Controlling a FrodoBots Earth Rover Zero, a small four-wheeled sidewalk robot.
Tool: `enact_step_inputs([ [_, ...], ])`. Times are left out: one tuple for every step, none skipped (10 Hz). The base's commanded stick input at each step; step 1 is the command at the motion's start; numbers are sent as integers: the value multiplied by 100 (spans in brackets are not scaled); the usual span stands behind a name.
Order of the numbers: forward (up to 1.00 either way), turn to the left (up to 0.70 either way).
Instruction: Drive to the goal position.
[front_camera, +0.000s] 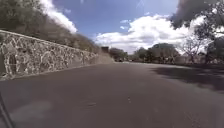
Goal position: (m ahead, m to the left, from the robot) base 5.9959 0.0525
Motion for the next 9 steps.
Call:
enact_step_inputs([
  [85,1],
  [85,1],
  [85,1],
  [85,1],
  [85,1],
  [85,1],
  [85,1],
  [85,1],
  [85,1],
])
